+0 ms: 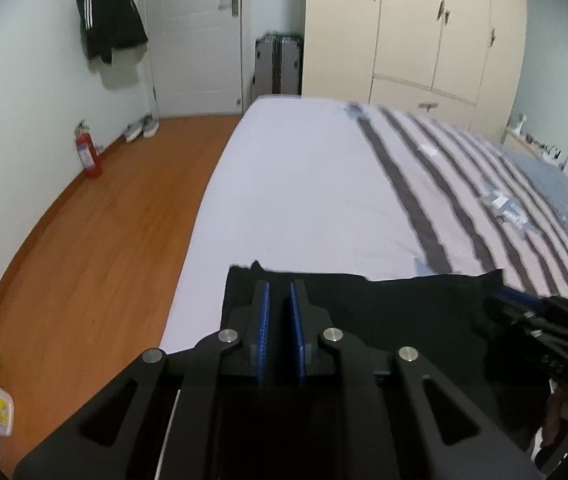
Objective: Fold clothes
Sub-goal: 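Carry the T-shirt with both grippers and lower it onto the maroon garment stack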
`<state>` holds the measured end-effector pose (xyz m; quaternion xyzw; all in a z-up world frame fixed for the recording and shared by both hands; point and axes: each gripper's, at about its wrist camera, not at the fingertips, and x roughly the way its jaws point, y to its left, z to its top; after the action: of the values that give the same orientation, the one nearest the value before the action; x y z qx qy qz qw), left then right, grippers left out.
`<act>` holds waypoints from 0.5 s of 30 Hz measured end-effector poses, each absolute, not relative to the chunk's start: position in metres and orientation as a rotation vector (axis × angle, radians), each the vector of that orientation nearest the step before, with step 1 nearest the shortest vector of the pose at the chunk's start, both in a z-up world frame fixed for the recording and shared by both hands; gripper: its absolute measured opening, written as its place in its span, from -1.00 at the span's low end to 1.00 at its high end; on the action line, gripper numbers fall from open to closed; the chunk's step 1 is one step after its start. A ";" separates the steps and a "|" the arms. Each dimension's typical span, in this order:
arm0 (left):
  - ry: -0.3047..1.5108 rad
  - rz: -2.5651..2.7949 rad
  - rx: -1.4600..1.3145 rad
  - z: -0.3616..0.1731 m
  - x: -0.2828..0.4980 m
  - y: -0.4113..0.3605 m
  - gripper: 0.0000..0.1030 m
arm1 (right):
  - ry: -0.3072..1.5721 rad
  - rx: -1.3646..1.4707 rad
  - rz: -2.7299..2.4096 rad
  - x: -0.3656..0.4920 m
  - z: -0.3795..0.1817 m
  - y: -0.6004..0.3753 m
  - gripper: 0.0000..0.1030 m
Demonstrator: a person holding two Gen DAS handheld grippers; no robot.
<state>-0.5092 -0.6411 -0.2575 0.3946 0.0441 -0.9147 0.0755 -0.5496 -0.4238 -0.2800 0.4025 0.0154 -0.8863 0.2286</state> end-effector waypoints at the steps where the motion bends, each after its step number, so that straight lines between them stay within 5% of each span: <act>1: 0.126 -2.721 1.219 -0.267 -0.516 -0.645 -0.80 | 0.043 1.116 -2.447 -0.555 -0.280 -0.427 -0.60; 15: 0.301 -2.750 1.109 -0.262 -0.496 -0.664 -0.80 | -0.032 1.165 -2.479 -0.575 -0.292 -0.410 -0.66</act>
<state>-0.4962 -0.6644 -0.2620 0.3708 0.1006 -0.9197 0.0804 -0.5753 -0.4104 -0.2925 0.4168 -0.0116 -0.8867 0.1997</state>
